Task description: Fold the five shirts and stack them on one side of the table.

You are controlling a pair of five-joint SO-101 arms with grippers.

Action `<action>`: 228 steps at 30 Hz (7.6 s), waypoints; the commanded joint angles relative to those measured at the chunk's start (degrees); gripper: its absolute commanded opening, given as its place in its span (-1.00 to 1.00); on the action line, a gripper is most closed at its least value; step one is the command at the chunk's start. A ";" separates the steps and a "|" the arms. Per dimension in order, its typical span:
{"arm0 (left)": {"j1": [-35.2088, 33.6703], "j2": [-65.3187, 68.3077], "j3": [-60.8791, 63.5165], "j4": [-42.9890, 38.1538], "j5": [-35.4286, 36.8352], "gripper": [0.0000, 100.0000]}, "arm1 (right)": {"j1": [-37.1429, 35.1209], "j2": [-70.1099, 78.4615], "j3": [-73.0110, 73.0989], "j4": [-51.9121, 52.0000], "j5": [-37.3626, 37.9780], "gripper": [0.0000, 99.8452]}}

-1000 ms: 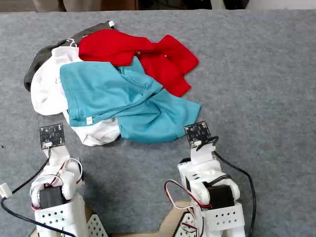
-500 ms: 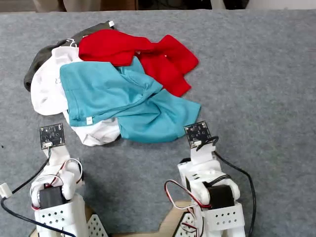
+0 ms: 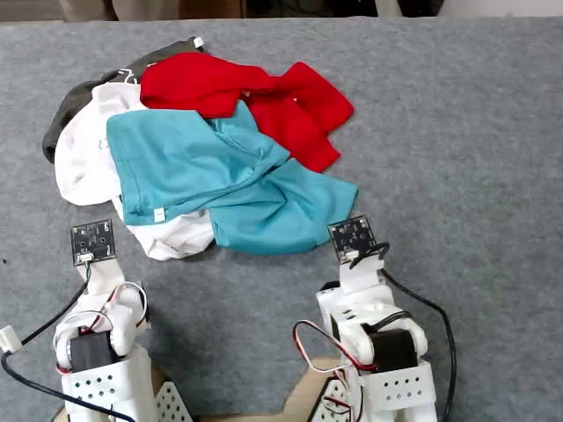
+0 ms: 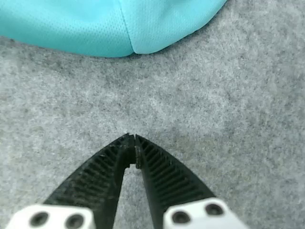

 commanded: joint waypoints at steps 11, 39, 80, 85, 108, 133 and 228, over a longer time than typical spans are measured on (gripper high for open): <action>0.35 -0.13 0.70 0.18 -0.18 -0.96 | -0.22 -4.97 0.04 0.26 0.53 -0.99; 0.44 -0.13 0.70 0.18 -0.18 -0.96 | -0.22 -4.97 0.04 0.26 0.53 -0.99; 0.44 -0.13 0.70 0.18 -0.35 -0.96 | -0.22 -4.97 0.04 0.26 0.53 -0.99; 0.44 -0.13 0.70 0.18 -0.35 -0.96 | -0.22 -4.97 0.04 0.26 0.53 -0.99; 0.44 -0.13 0.70 0.18 -0.35 -0.96 | -0.22 -4.97 0.04 0.26 0.53 -0.99; 0.44 -0.13 0.70 0.18 -0.18 -0.96 | -0.31 -4.97 0.04 0.26 0.53 -0.99; 3.08 73.98 -35.78 -47.21 34.46 -0.26 | -17.36 156.09 -156.62 15.74 -1.49 -0.16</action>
